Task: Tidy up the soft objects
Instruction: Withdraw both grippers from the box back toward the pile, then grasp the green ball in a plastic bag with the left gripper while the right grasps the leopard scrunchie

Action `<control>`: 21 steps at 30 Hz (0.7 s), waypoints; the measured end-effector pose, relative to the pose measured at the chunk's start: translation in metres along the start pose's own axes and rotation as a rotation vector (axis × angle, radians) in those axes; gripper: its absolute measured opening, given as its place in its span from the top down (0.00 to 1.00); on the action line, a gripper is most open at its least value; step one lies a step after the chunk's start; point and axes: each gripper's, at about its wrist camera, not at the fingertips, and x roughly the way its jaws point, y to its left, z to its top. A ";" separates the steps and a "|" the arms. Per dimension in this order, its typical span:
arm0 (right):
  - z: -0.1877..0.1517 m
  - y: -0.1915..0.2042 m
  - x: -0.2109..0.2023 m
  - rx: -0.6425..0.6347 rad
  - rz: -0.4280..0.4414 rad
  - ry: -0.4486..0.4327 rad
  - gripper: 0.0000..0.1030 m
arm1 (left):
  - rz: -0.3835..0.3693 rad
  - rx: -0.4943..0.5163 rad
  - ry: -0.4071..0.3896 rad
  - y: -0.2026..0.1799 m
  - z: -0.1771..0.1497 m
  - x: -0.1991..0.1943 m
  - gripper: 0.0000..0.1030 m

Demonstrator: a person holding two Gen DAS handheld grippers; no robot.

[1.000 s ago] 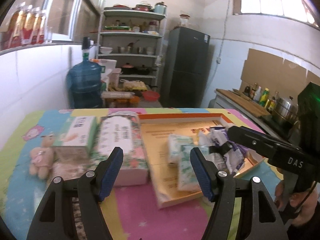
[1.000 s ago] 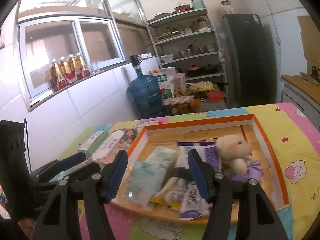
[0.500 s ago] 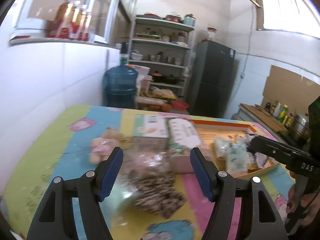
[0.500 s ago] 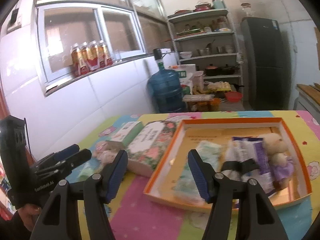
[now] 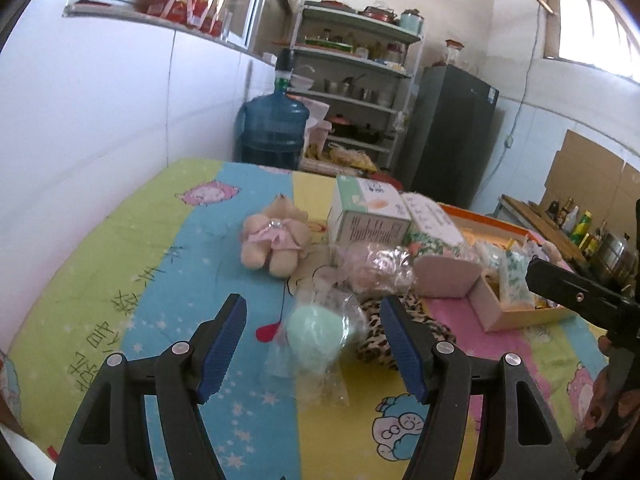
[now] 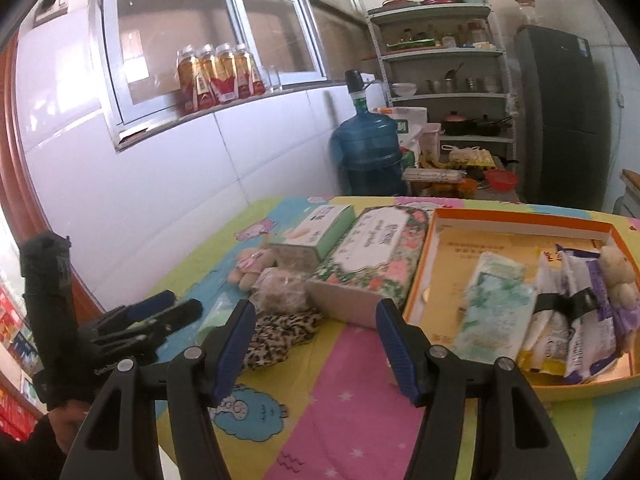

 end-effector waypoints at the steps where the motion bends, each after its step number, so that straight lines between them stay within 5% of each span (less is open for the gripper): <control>1: 0.000 0.002 0.001 -0.002 0.000 0.004 0.40 | 0.002 -0.002 0.006 0.000 0.000 0.003 0.31; 16: -0.008 0.019 0.032 -0.008 0.035 0.066 0.40 | -0.046 -0.037 0.131 0.009 -0.010 0.045 0.31; 19: -0.011 0.022 0.039 -0.015 0.049 0.081 0.40 | -0.075 -0.049 0.156 0.010 -0.012 0.053 0.48; 21: -0.013 0.023 0.045 -0.020 0.068 0.090 0.40 | -0.066 -0.061 0.141 0.013 -0.011 0.052 0.51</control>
